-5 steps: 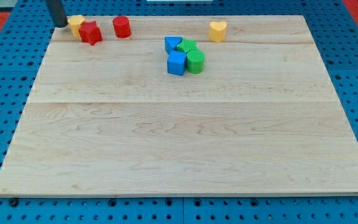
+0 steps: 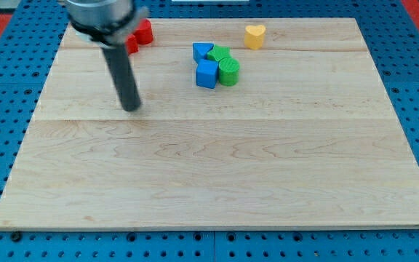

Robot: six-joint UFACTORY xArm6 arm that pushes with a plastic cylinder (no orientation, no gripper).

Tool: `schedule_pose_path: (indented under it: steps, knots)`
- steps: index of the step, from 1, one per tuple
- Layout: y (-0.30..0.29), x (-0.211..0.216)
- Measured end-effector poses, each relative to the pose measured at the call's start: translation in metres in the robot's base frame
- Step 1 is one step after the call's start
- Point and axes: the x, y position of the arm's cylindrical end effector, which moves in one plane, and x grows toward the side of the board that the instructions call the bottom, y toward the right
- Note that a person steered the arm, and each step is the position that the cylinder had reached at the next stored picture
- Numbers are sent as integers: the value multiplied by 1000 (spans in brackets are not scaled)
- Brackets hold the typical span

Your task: Push the heart at the top of the green star

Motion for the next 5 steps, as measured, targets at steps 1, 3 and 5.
schedule_pose_path:
  steps: [1,3,5]
  knots:
    - [92,15]
    - [248,-90]
    - [227,-179]
